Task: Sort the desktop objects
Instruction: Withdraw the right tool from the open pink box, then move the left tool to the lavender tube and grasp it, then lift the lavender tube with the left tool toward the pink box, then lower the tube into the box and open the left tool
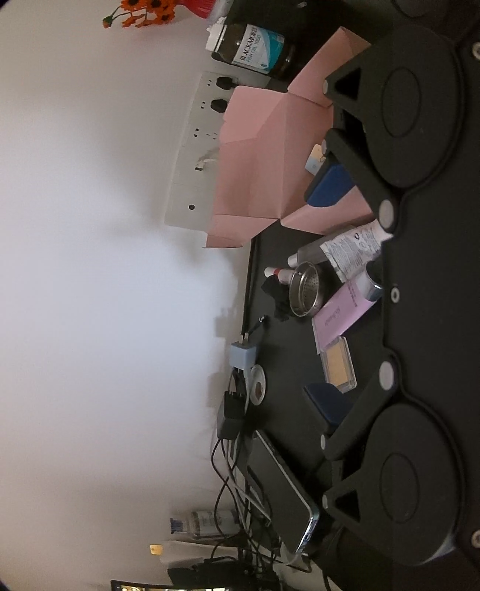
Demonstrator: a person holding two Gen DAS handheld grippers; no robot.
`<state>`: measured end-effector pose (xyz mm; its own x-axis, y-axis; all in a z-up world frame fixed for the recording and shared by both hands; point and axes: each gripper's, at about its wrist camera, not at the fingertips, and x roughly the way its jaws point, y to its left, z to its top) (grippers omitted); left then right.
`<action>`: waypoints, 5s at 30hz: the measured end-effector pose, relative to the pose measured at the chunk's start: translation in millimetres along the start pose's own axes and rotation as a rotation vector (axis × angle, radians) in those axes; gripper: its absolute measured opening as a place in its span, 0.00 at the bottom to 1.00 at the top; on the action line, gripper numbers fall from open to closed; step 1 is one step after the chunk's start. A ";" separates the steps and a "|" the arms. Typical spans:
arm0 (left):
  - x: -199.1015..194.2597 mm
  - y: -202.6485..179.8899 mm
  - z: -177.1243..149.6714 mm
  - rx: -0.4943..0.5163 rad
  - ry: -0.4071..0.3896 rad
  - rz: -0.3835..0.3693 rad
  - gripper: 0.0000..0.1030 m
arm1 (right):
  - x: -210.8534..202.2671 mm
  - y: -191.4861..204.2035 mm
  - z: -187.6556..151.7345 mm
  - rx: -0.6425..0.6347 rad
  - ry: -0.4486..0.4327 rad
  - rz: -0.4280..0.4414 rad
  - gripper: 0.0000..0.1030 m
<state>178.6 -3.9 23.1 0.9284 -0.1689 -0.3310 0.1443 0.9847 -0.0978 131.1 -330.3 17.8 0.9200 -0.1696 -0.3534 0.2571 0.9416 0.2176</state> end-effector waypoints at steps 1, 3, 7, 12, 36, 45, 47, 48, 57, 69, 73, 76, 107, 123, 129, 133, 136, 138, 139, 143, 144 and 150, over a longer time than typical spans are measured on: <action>0.1 -0.7 0.1 0.004 -0.001 0.003 1.00 | -2.2 -4.9 -5.5 0.004 0.008 0.005 0.99; 0.1 -1.8 0.0 0.009 0.001 0.008 1.00 | -4.2 -11.9 -15.0 0.001 0.045 0.014 0.99; 3.1 -0.8 0.0 0.004 0.018 0.007 1.00 | -7.2 -20.3 -24.8 0.002 0.123 0.035 0.99; 2.3 2.6 -0.9 -0.018 0.021 0.023 1.00 | -17.5 -22.4 -29.6 -0.066 0.131 0.043 0.99; 12.6 19.5 0.1 0.283 0.195 -0.007 1.00 | -15.3 -43.1 -31.3 0.032 0.163 0.215 0.99; 49.9 -3.9 6.1 0.226 0.252 0.035 0.85 | -15.2 -41.0 -32.0 0.026 0.171 0.225 0.99; 55.1 -1.0 7.3 0.169 0.280 0.008 0.72 | -14.3 -41.5 -32.2 0.031 0.178 0.228 0.99; 57.5 1.6 7.4 0.146 0.295 -0.003 0.66 | -13.9 -42.3 -32.4 0.036 0.182 0.230 0.99; 50.4 20.7 -3.5 0.144 0.330 -0.009 0.47 | -11.7 -47.0 -33.4 0.070 0.197 0.239 0.99; 59.7 22.4 0.7 0.113 0.334 -0.029 0.52 | -11.5 -47.8 -33.7 0.076 0.201 0.240 0.99; 64.7 13.8 0.3 0.127 0.330 -0.016 0.46 | -11.0 -46.8 -33.8 0.073 0.201 0.234 0.99; 56.5 11.6 -2.5 0.164 0.326 -0.028 0.37 | -10.4 -47.6 -34.0 0.079 0.205 0.232 0.99; -5.5 0.7 27.4 0.066 0.171 -0.122 0.31 | -12.4 -54.2 -34.6 0.109 0.182 0.247 0.99; -14.3 -76.7 59.7 0.054 0.062 -0.296 0.31 | -12.9 -55.2 -35.1 0.117 0.178 0.247 0.99; 7.7 -118.9 52.4 -0.052 0.148 -0.427 0.31 | -12.9 -55.2 -35.0 0.116 0.178 0.251 0.99; 24.4 -132.5 38.0 -0.161 0.231 -0.486 0.29 | -13.7 -56.4 -35.0 0.119 0.171 0.247 0.99; 32.1 -130.5 27.0 -0.202 0.273 -0.494 0.24 | -14.2 -57.8 -34.7 0.124 0.166 0.248 0.99; 36.0 -127.1 23.1 -0.193 0.284 -0.462 0.24 | -13.7 -58.0 -34.4 0.124 0.166 0.252 0.99; 38.3 -124.6 21.4 -0.188 0.289 -0.442 0.23 | -13.4 -57.7 -34.4 0.122 0.167 0.254 0.99; 41.9 -114.3 18.5 -0.173 0.286 -0.392 0.23 | -13.6 -57.1 -34.4 0.119 0.165 0.254 0.99; 42.2 -112.0 18.1 -0.168 0.282 -0.383 0.23 | -13.9 -57.4 -34.4 0.120 0.163 0.253 0.99; 33.4 -102.8 26.7 -0.110 0.237 -0.347 0.25 | -12.6 -57.9 -34.5 0.123 0.167 0.251 0.99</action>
<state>203.9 -109.6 47.1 0.7253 -0.5073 -0.4655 0.3849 0.8593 -0.3368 94.4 -372.6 -21.7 0.9004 0.1237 -0.4171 0.0714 0.9037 0.4221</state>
